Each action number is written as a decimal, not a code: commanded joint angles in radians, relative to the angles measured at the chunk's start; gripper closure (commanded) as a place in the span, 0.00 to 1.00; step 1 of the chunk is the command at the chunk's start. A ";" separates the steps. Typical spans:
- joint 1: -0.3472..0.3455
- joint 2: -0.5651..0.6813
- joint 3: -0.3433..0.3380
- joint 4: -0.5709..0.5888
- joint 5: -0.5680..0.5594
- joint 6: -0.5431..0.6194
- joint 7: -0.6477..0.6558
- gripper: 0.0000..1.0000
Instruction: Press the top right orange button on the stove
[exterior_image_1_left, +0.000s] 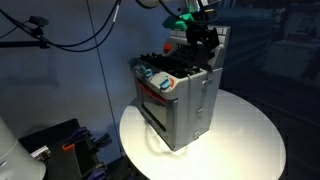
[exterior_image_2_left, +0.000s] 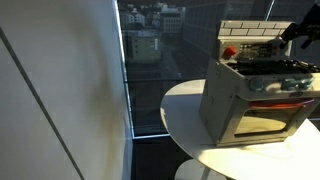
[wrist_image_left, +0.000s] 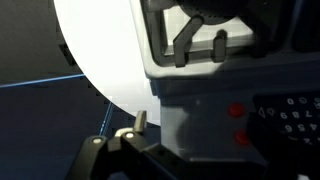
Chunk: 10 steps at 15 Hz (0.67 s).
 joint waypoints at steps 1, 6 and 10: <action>-0.004 0.017 0.001 0.027 0.033 0.010 -0.025 0.00; -0.005 0.019 0.001 0.027 0.039 0.025 -0.030 0.00; -0.006 0.023 0.001 0.031 0.045 0.028 -0.033 0.00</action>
